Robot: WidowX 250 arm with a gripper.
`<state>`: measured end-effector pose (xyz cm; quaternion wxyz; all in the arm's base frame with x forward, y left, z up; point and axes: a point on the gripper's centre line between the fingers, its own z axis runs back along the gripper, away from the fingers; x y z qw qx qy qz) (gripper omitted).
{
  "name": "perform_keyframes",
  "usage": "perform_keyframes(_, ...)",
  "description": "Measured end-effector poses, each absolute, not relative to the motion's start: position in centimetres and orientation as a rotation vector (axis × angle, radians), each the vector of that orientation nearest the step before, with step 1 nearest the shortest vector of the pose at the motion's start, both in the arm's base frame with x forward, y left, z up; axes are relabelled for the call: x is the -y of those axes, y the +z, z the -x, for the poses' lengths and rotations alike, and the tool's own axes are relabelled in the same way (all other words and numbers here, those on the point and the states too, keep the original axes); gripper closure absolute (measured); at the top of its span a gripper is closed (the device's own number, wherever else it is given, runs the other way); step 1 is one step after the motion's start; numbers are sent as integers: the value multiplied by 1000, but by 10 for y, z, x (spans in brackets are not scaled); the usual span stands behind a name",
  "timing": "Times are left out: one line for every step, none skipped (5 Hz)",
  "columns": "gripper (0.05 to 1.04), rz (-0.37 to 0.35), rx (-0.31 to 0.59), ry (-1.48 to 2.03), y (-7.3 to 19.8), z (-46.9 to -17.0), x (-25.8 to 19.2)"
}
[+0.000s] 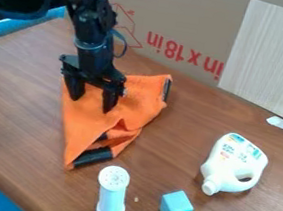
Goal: Move the cloth from bottom left of the table to top right of the table
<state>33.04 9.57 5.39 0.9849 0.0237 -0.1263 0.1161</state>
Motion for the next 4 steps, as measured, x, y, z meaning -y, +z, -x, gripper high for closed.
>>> perform_keyframes(83, -43, 257, 283, 55, -348, -104)
perform_keyframes(84, -37, 249, 369, 59, -359, -117)
perform_keyframes(84, -52, 211, 461, 71, -361, -134)
perform_keyframes(84, -95, 119, 505, 82, -348, -139)
